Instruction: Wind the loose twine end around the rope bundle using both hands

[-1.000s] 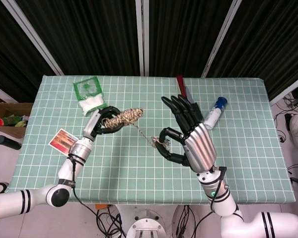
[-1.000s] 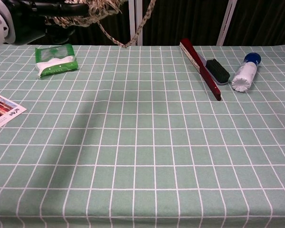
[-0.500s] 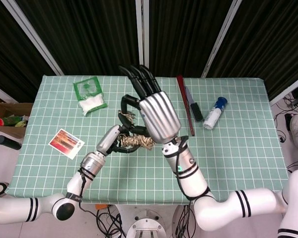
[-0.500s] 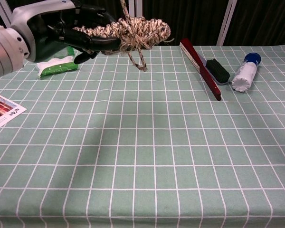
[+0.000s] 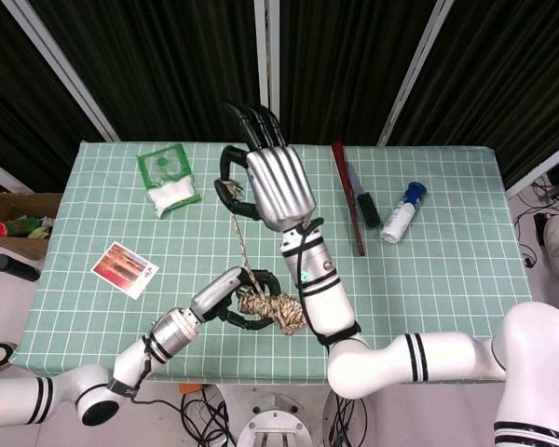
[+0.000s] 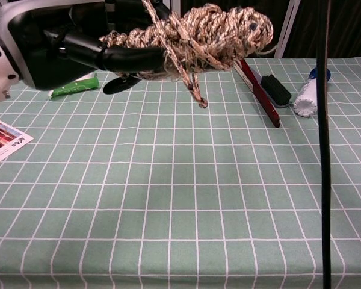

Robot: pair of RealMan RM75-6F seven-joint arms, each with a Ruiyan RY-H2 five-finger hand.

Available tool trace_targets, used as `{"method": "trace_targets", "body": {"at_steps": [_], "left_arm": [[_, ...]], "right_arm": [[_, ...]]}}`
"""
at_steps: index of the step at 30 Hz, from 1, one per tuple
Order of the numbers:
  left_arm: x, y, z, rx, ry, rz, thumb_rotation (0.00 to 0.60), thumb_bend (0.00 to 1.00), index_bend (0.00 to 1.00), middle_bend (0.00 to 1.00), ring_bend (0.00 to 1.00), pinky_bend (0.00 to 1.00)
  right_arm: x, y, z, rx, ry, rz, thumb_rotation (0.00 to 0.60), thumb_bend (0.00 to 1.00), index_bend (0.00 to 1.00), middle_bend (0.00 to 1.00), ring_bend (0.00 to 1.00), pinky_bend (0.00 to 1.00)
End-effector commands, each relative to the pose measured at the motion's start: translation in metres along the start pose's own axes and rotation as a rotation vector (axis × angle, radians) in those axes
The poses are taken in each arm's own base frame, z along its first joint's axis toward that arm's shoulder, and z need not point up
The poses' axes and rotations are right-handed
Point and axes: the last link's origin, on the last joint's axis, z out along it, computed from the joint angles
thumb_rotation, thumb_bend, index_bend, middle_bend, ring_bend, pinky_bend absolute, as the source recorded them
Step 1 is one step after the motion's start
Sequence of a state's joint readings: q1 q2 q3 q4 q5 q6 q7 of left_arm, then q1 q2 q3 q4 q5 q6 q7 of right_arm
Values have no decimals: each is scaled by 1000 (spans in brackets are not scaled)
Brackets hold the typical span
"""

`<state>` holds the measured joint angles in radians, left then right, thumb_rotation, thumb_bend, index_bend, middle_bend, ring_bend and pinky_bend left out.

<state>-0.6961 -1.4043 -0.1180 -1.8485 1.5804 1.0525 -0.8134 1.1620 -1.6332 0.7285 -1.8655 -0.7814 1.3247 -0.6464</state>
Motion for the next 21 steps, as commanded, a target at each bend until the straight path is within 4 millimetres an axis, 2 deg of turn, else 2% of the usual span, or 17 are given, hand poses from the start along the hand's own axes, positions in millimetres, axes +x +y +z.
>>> {"method": "trace_targets", "body": {"at_steps": [1,14,21], "left_arm": [[11,-2,-13,-20,-51,-162,600,446,804,821,696,828],[46,-7,-11,-97,-20,-562,600,446,804,823,696,828],[62,-7,-8,-129,57,-710,600,447,804,824,696,828]], "right_arm": [[3,17,-1,-52,12,13,600,521,1000,92,0,0],[12,93,-32,-166,14,19,600,524,1000,96,0,0],[17,129,-69,-179,-6,13,600,524,1000,97,0,0]]}}
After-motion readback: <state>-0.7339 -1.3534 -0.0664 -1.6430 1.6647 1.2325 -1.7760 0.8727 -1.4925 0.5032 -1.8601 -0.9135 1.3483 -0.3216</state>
